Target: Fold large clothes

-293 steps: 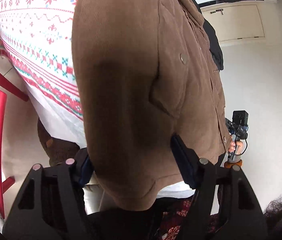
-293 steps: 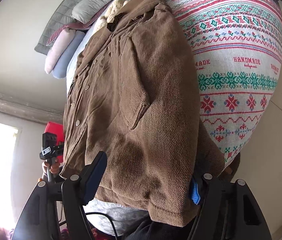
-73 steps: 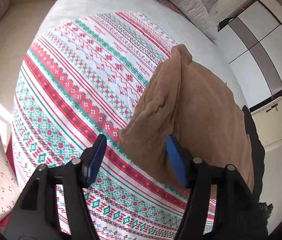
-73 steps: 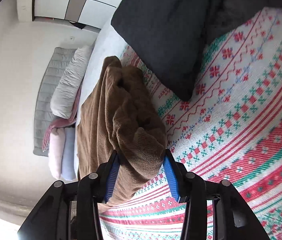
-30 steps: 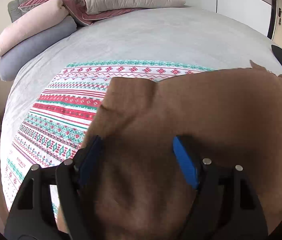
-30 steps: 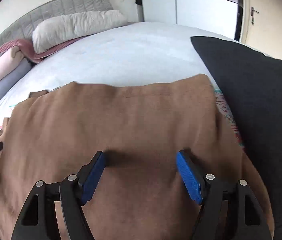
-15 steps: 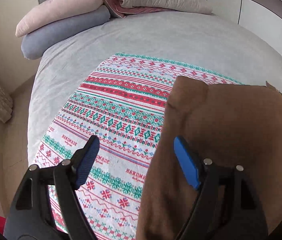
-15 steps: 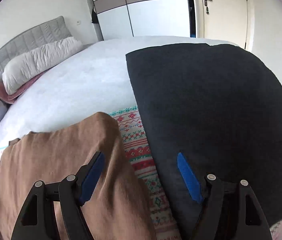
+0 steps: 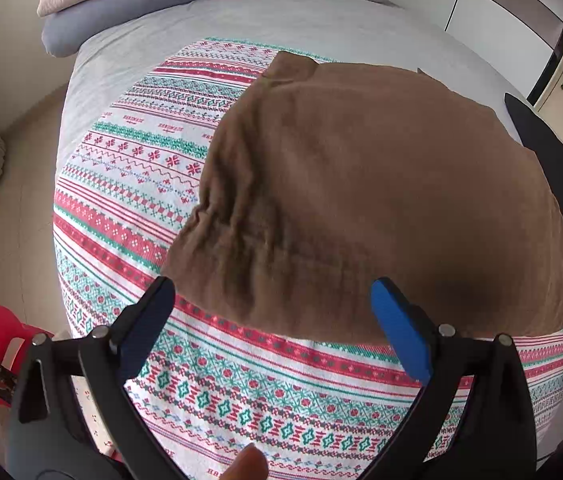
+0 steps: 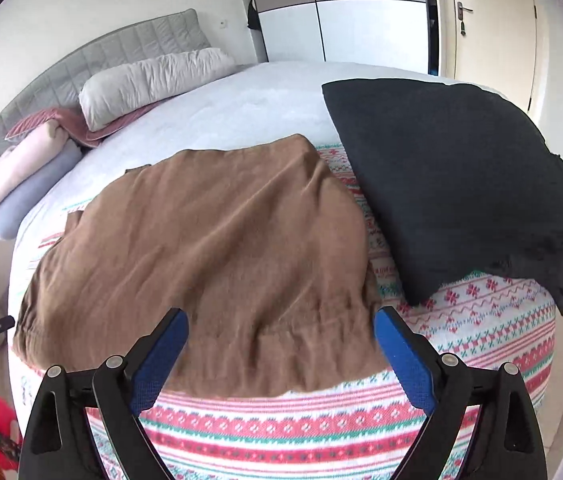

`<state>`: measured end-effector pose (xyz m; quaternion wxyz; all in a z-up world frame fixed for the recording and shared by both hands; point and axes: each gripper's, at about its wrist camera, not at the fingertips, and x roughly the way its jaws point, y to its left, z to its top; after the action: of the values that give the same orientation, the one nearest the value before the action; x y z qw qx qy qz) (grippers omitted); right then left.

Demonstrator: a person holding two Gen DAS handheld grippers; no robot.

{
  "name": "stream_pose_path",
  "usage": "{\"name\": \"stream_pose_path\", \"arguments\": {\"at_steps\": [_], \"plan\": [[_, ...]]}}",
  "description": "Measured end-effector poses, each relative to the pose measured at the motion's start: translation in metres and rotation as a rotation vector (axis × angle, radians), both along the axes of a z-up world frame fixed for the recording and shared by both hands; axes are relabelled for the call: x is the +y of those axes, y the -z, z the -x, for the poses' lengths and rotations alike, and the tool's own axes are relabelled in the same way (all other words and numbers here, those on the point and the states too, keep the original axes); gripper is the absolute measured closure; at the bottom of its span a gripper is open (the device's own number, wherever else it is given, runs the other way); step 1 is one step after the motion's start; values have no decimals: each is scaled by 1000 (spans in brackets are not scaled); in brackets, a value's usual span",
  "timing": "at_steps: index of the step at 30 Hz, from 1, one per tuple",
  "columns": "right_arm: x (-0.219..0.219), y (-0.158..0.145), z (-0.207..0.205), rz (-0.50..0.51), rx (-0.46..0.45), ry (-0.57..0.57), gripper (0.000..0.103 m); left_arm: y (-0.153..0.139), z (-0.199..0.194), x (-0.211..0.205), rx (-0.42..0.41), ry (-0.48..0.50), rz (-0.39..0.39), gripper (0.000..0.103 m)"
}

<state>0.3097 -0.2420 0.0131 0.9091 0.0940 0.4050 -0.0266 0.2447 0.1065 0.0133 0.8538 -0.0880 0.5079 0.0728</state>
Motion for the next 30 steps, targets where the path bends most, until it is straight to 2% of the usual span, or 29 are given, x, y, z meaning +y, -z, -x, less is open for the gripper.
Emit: {"name": "stream_pose_path", "arguments": {"at_steps": [4, 9, 13, 16, 20, 30], "plan": [[17, -1, 31, -19, 3, -20, 4, 1, 31, -27, 13, 32, -27, 4], [42, -1, 66, -34, -20, -93, 4, 15, 61, -54, -17, 91, -12, 4], [60, 13, 71, -3, 3, -129, 3, 31, 72, -69, 3, 92, -81, 4], [71, 18, 74, 71, 10, -131, 3, 34, 80, -75, -1, 98, -66, 4], [78, 22, 78, 71, 10, -125, 3, 36, 92, -88, -34, 89, -82, 4], [104, 42, 78, 113, 48, -155, 3, 44, 111, -127, -79, 146, -99, 4]]}}
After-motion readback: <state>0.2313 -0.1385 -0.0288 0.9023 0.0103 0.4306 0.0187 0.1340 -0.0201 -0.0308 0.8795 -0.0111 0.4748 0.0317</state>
